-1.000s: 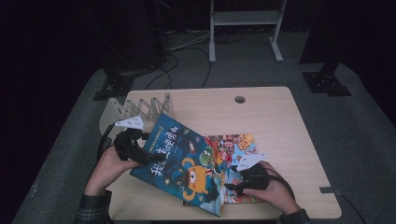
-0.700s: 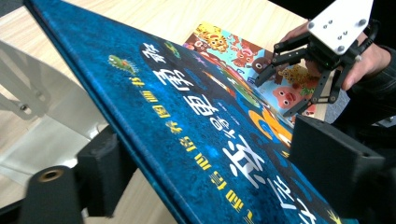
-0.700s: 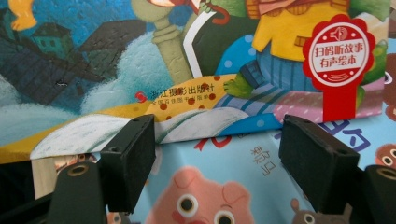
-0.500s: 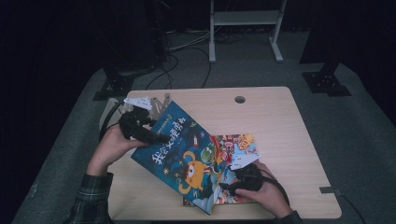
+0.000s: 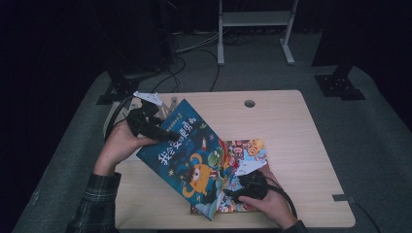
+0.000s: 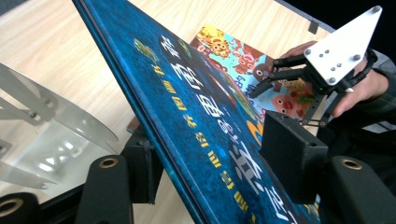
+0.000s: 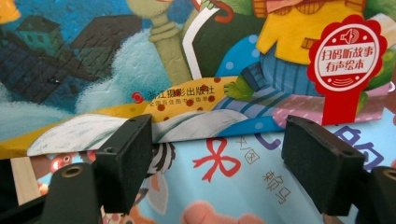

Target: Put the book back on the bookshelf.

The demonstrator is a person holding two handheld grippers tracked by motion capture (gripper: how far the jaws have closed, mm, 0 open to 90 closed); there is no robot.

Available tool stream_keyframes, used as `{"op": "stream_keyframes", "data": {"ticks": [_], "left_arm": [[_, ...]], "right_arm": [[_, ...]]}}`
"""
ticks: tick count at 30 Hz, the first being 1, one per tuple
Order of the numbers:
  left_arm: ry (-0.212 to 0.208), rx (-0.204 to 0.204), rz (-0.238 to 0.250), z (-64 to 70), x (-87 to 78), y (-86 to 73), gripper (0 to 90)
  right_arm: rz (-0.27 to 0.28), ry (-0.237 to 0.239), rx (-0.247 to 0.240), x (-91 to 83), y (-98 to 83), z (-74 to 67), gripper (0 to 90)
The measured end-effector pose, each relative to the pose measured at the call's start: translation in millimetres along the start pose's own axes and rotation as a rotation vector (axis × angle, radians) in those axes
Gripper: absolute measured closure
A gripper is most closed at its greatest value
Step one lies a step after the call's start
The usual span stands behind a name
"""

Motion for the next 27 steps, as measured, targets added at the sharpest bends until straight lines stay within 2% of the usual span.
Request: {"op": "stream_keyframes", "data": {"ticks": [3, 7, 8, 13, 17, 19, 27], "left_arm": [[0.010, -0.013, -0.023, -0.2, -0.5, -0.2, 44.1], [0.044, -0.039, -0.061, -6.1, 0.8, 0.6, 53.4], [0.042, -0.031, -0.064, -6.6, 0.7, 1.5, 53.6], [0.010, -0.045, -0.047, -7.2, -1.3, 10.6, 58.5], [-0.011, -0.027, -0.061, -5.0, -3.4, 17.9, 61.9], [-0.020, -0.016, -0.065, -3.3, -6.0, 22.3, 64.3], [-0.011, 0.020, -0.099, 4.9, -21.1, 40.4, 70.4]], "right_arm": [[0.006, -0.002, 0.002, 1.1, 1.4, -0.4, 23.6], [0.017, -0.005, -0.006, 2.2, 2.8, -0.7, 23.7], [0.020, -0.005, -0.007, 2.4, 3.0, -0.8, 23.6], [0.029, -0.006, -0.024, 3.1, 3.4, -0.7, 23.8], [0.039, -0.012, -0.012, 1.6, 2.1, 5.0, 26.5], [0.045, -0.020, 0.009, -1.3, -1.9, 13.7, 27.0], [0.042, -0.053, 0.049, -10.6, -13.3, 35.4, 27.6]]}}
Point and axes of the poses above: each handheld gripper's, and its own axes: x roughly forward along the jaws, y roughly out of its top, z roughly to its right, the point moved 10 cm from there along x, roughly forward along the jaws, and after that the axes turned 11 degrees about -z, right-handed, at the moved point
